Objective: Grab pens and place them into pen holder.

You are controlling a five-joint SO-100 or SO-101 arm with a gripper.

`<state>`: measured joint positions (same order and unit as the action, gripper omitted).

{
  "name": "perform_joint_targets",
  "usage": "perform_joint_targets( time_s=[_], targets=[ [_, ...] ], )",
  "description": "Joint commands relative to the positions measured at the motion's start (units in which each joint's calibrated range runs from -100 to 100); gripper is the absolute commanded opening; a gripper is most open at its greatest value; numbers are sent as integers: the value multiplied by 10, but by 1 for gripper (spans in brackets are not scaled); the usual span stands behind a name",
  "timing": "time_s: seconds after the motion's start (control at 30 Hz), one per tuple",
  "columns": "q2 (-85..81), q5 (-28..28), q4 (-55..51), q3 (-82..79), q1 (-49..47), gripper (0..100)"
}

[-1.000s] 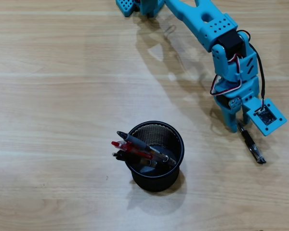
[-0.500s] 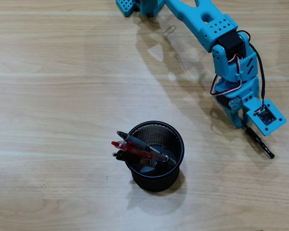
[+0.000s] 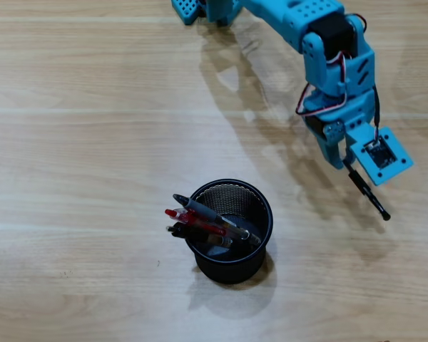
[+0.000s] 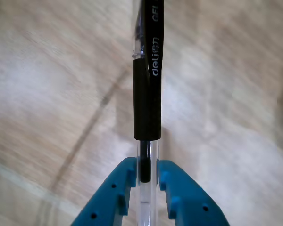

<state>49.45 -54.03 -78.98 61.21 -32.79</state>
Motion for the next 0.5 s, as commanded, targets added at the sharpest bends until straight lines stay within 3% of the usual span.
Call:
perform_joint_targets(
  time_s=[0.0, 0.23, 0.33, 0.47],
  targets=[
    [-114, 28, -35, 27, 32, 2],
    [-224, 31, -149, -4, 41, 2],
    [-285, 30, -144, -70, 43, 2],
    [-384, 31, -17, -248, 56, 2]
  ],
)
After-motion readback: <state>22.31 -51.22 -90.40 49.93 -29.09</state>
